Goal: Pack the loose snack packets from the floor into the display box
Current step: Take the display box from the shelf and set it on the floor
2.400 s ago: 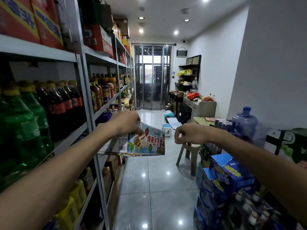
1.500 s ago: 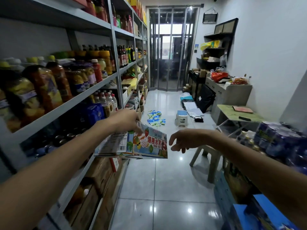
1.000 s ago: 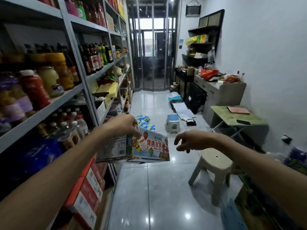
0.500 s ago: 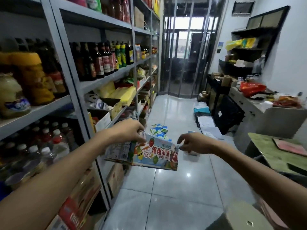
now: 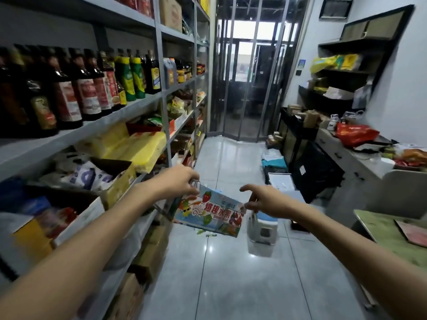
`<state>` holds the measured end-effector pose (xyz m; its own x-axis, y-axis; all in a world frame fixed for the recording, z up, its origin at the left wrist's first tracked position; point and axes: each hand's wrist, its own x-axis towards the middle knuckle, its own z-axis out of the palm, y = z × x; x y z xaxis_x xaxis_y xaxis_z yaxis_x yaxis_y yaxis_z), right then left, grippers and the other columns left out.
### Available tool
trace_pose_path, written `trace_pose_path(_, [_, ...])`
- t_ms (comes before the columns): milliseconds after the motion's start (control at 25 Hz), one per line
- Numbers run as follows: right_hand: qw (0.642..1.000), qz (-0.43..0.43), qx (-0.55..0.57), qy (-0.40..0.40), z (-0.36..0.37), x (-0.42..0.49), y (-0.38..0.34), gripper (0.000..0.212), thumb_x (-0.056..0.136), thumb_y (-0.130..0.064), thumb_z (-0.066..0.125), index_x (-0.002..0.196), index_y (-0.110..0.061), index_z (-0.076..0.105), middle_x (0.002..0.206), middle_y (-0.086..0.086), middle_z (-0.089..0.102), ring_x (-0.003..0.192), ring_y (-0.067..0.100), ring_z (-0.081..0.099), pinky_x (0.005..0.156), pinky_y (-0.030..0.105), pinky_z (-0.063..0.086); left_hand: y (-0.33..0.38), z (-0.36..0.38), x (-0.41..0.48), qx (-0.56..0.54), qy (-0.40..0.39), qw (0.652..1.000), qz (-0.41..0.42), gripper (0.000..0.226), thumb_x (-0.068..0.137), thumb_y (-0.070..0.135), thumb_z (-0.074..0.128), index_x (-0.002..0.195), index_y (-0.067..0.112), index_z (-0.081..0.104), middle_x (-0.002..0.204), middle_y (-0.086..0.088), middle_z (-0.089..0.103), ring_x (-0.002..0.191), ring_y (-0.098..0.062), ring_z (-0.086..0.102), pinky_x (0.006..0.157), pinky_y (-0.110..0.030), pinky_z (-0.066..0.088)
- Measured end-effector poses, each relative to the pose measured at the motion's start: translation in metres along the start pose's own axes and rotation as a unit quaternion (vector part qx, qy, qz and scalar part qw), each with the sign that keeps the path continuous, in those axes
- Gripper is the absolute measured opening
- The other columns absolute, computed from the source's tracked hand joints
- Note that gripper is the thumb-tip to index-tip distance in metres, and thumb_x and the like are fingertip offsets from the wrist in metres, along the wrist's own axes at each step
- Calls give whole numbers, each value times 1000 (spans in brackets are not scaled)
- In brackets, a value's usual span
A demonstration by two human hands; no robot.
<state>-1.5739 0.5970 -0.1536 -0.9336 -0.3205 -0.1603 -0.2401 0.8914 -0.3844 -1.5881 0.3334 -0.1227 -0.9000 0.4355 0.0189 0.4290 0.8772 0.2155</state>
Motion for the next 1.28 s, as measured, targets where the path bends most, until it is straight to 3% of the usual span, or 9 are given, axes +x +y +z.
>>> trace_pose_path(240, [999, 11, -33, 1, -29, 157, 94, 59, 85, -35, 68, 138, -30, 42, 104, 0, 70, 83, 13, 63, 81, 34, 54, -50, 14, 171, 27, 8, 999, 35, 22, 83, 39, 68, 93, 19, 67, 94, 6, 64, 87, -12, 58, 76, -36, 52])
trace_pose_path(400, [996, -42, -72, -26, -41, 281, 168, 25, 84, -37, 68, 106, -25, 69, 81, -6, 62, 74, 15, 58, 53, 21, 39, -78, 32, 295, 26, 22, 999, 28, 26, 83, 39, 67, 99, 20, 69, 103, 5, 63, 97, -13, 55, 83, -36, 48])
trace_pose_path(520, [992, -84, -90, -16, -68, 370, 208, 23, 81, -37, 70, 85, -14, 69, 83, 1, 60, 80, 22, 59, 64, 32, 44, -103, 28, 373, 18, 25, 999, -20, 28, 80, 39, 71, 94, 14, 70, 112, 1, 64, 104, -18, 58, 88, -39, 49])
trace_pose_path(680, [986, -144, -84, 26, -122, 493, 234, 21, 80, -37, 71, 91, -20, 70, 100, 2, 67, 92, 23, 63, 76, 37, 51, -146, 19, 450, -44, 30, 990, -130, 34, 82, 38, 72, 64, 17, 52, 141, -6, 52, 124, -24, 51, 90, -32, 42])
trace_pose_path(760, [978, -166, -117, 38, -142, 541, 236, 20, 83, -40, 67, 93, -23, 71, 93, -1, 72, 85, 19, 67, 71, 37, 54, -174, 27, 481, -124, 60, 970, -201, 32, 87, 42, 65, 72, 14, 58, 137, -7, 55, 128, -23, 50, 88, -32, 39])
trace_pose_path(880, [971, -188, -140, 39, -157, 613, 240, 17, 86, -38, 65, 91, -23, 71, 88, -4, 73, 77, 15, 66, 63, 32, 55, -222, 48, 535, -240, 140, 904, -326, 38, 89, 54, 56, 103, 19, 59, 114, 1, 64, 103, -21, 63, 83, -38, 53])
trace_pose_path(960, [964, -197, -176, 37, -161, 669, 245, 17, 86, -38, 65, 86, -21, 68, 87, -5, 72, 77, 15, 66, 63, 33, 54, -256, 61, 580, -321, 144, 850, -392, 53, 90, 48, 60, 129, 16, 44, 118, 0, 54, 102, -24, 63, 74, -40, 58])
trace_pose_path(1040, [954, -208, -213, 44, -168, 721, 248, 12, 86, -33, 64, 87, -21, 67, 88, -5, 71, 81, 18, 66, 66, 37, 56, -288, 68, 628, -422, 123, 793, -423, 55, 91, 32, 63, 132, 7, 39, 125, -7, 53, 105, -30, 62, 59, -39, 59])
trace_pose_path(1280, [926, -239, -283, 66, -213, 842, 258, 14, 85, -23, 64, 96, -28, 68, 98, -7, 70, 89, 18, 65, 72, 37, 57, -364, 74, 750, -438, -8, 800, -410, 36, 85, 2, 63, 119, 2, 52, 113, -20, 62, 96, -33, 64, 43, -26, 52])
